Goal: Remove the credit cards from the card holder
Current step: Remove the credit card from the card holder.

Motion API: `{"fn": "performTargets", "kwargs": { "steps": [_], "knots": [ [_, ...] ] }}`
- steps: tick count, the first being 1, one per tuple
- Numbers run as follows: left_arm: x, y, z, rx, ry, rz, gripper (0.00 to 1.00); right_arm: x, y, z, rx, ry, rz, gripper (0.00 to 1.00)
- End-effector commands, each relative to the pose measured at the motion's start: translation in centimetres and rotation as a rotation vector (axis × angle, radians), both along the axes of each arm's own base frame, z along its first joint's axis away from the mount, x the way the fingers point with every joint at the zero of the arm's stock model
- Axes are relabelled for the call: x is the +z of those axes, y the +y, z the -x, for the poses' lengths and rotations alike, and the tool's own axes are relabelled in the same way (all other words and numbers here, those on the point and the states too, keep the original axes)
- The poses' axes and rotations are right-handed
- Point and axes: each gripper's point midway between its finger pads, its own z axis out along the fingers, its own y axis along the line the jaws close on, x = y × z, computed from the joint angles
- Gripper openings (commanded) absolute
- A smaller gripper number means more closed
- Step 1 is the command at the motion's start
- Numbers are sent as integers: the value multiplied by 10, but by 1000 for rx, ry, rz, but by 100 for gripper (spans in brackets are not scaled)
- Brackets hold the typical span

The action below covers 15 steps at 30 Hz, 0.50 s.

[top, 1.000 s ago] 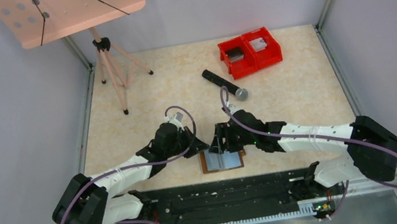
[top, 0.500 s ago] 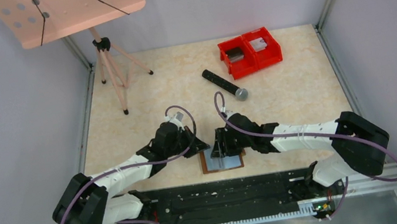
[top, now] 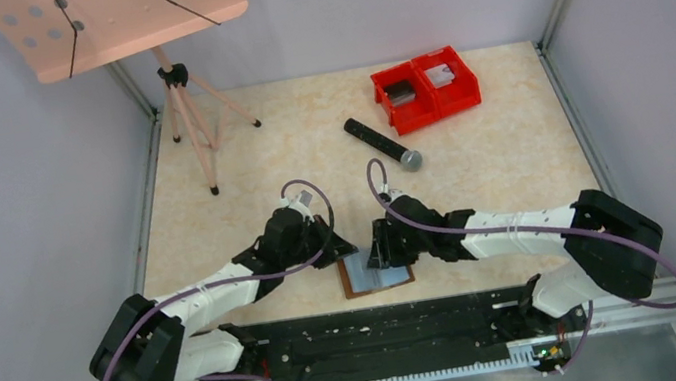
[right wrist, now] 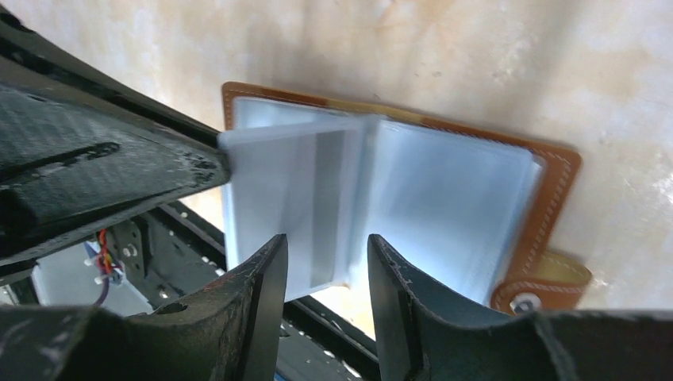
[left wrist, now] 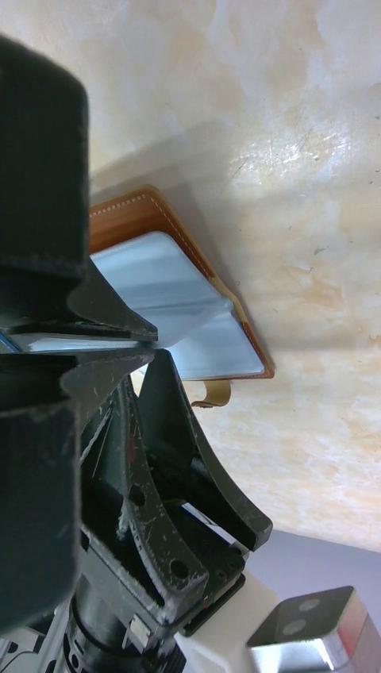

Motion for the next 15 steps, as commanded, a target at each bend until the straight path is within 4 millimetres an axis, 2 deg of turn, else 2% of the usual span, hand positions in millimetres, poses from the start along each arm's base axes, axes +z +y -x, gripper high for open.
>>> {"fn": "performTargets", "kwargs": {
  "steps": [1, 9, 15],
  "knots": [
    [15, -7, -8, 5, -34, 39, 13, -3, -9, 1, -18, -18, 37, 41],
    [15, -8, -7, 4, -34, 43, 13, 34, 10, -1, 12, -62, -104, 48],
    [14, -8, -7, 2, -29, 43, 13, 37, 17, 1, 34, -55, -133, 49]
  ]
}}
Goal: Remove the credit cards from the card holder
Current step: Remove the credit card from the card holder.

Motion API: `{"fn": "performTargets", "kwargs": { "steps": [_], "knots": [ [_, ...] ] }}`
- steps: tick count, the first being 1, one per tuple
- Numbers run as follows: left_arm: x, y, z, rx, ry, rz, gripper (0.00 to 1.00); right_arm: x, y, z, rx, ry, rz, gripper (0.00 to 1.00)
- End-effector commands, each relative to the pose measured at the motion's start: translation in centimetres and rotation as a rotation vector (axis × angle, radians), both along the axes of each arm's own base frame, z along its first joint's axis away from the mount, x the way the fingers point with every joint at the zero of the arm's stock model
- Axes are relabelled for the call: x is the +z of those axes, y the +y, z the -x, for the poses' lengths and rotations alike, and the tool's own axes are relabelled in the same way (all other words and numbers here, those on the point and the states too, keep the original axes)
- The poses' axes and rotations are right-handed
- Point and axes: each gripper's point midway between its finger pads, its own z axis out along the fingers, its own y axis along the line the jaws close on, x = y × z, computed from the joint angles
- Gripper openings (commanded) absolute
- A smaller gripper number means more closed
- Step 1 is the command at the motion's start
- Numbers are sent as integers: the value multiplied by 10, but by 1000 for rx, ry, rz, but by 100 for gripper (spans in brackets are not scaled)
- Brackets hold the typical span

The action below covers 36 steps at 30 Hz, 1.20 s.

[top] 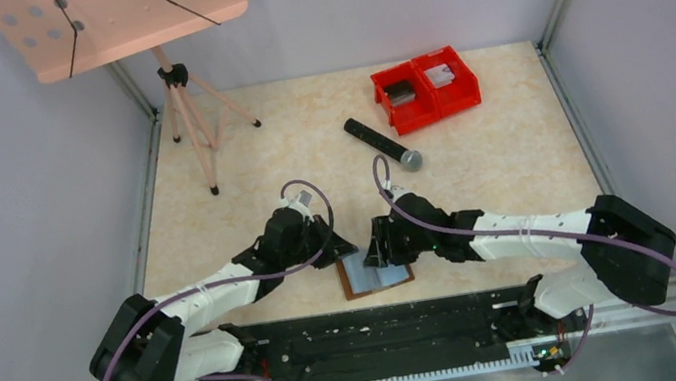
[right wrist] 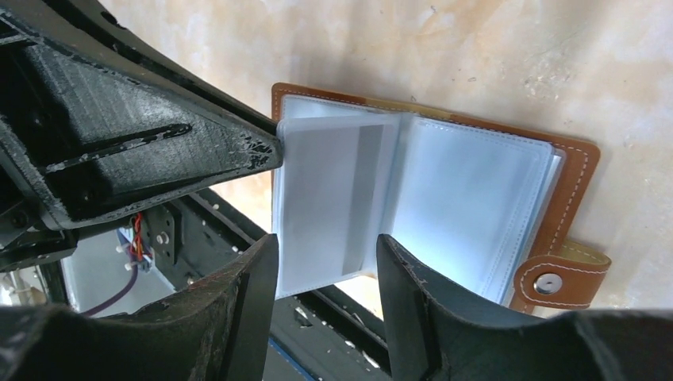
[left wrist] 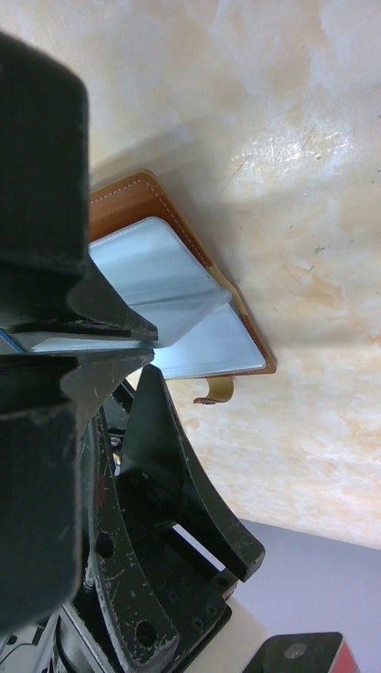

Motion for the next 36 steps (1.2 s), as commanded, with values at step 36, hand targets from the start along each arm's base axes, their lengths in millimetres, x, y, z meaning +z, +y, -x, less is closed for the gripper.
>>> {"fn": "performTargets", "kwargs": {
  "steps": [36],
  "knots": [
    [12, -8, -8, -6, -35, 34, 16, 13, 13, -1, 17, -20, -44, 49]
  ]
}}
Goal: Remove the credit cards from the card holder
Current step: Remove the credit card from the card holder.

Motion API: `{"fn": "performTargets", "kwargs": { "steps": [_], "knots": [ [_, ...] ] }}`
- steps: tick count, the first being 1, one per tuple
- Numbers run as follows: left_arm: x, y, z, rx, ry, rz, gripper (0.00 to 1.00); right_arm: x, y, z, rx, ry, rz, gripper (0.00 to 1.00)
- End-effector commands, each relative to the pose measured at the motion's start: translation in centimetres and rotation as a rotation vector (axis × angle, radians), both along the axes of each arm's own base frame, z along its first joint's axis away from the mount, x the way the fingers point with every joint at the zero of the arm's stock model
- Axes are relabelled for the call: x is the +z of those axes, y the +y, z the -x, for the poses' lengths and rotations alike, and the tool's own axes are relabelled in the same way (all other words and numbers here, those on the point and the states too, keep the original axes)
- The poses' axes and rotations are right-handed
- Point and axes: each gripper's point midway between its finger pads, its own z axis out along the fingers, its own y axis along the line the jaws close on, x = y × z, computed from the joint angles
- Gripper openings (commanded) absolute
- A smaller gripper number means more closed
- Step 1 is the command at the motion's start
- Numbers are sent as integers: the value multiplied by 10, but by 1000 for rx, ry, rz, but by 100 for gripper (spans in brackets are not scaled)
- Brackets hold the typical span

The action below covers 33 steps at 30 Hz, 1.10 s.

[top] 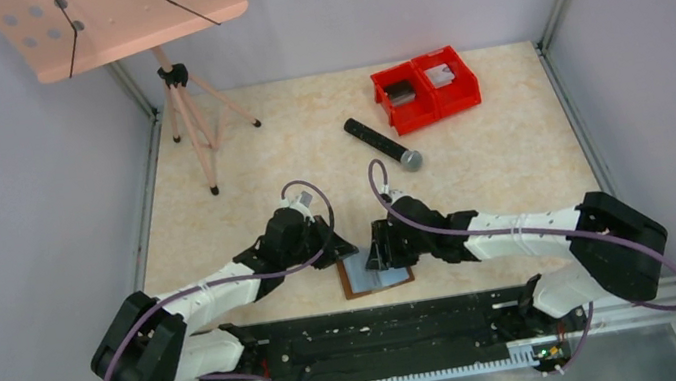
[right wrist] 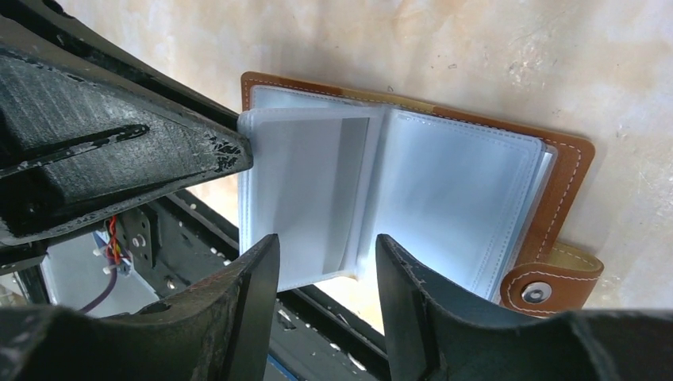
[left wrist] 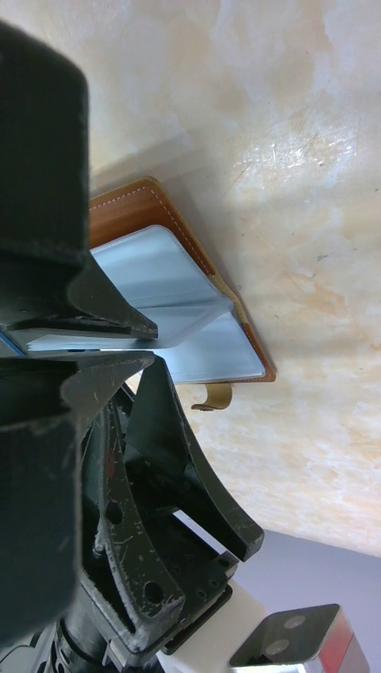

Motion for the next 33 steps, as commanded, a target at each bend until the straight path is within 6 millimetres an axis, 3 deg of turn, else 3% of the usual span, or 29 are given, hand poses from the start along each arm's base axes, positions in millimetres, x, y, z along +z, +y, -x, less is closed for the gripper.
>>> {"fn": "performTargets", "kwargs": {
  "steps": [1, 15, 25, 33],
  "knots": [
    [16, -9, -8, -5, -45, 42, 16, 34, 19, -6, 18, -59, -112, 50],
    [17, -10, -8, -8, -42, 45, 16, 25, 28, -2, 50, -26, -120, 51],
    [18, -11, -9, -12, -43, 43, 16, 11, 17, -3, 24, -17, -51, 46],
    [15, -10, -9, -8, -36, 37, 25, 11, 7, -4, -1, -27, -23, 45]
  ]
}}
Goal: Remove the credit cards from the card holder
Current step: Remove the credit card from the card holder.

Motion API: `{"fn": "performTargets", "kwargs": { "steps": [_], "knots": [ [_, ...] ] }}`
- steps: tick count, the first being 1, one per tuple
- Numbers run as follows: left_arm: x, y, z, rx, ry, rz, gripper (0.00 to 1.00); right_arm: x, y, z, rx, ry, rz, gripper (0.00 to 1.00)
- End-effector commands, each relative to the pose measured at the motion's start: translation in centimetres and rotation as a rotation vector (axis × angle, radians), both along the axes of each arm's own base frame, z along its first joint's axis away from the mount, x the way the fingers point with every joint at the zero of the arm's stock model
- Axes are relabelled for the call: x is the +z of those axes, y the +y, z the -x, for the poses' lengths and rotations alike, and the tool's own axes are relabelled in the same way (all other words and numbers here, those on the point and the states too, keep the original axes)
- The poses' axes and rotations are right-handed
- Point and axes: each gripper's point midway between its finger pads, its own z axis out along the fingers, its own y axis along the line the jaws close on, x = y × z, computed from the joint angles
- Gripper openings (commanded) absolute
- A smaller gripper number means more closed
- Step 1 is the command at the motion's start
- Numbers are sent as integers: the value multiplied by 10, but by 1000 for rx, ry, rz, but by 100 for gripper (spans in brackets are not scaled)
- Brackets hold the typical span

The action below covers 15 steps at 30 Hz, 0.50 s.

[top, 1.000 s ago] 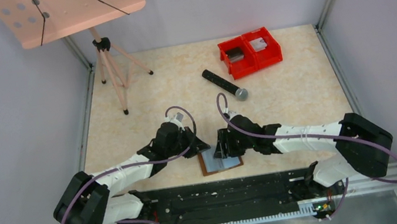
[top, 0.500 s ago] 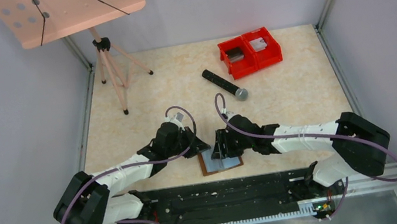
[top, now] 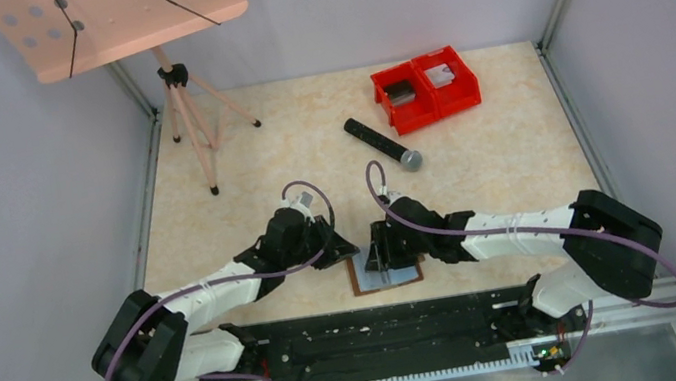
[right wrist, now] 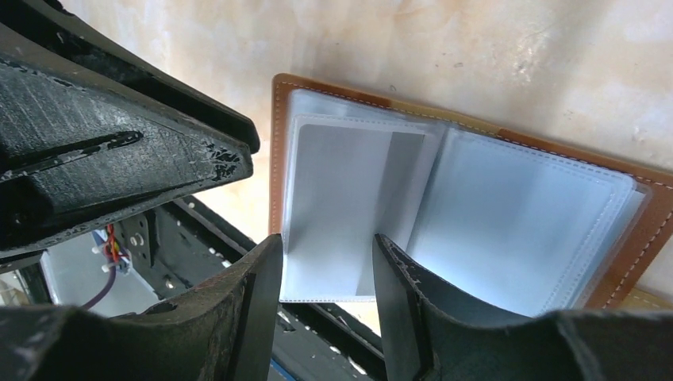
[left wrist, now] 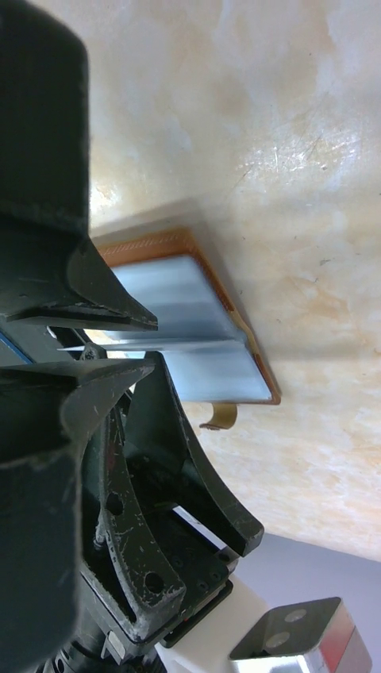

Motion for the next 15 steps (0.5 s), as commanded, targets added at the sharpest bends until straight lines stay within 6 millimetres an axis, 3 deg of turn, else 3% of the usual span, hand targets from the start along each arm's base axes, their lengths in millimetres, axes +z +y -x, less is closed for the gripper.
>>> {"fn": "performTargets", "kwargs": {
  "steps": [1, 15],
  "knots": [
    [16, -10, -9, -6, -40, 39, 25, 13, 2, -5, -21, -38, -9, 45],
    [8, -8, -8, -1, -29, 15, 28, 13, -9, -8, -66, -56, 10, 44]
  ]
}}
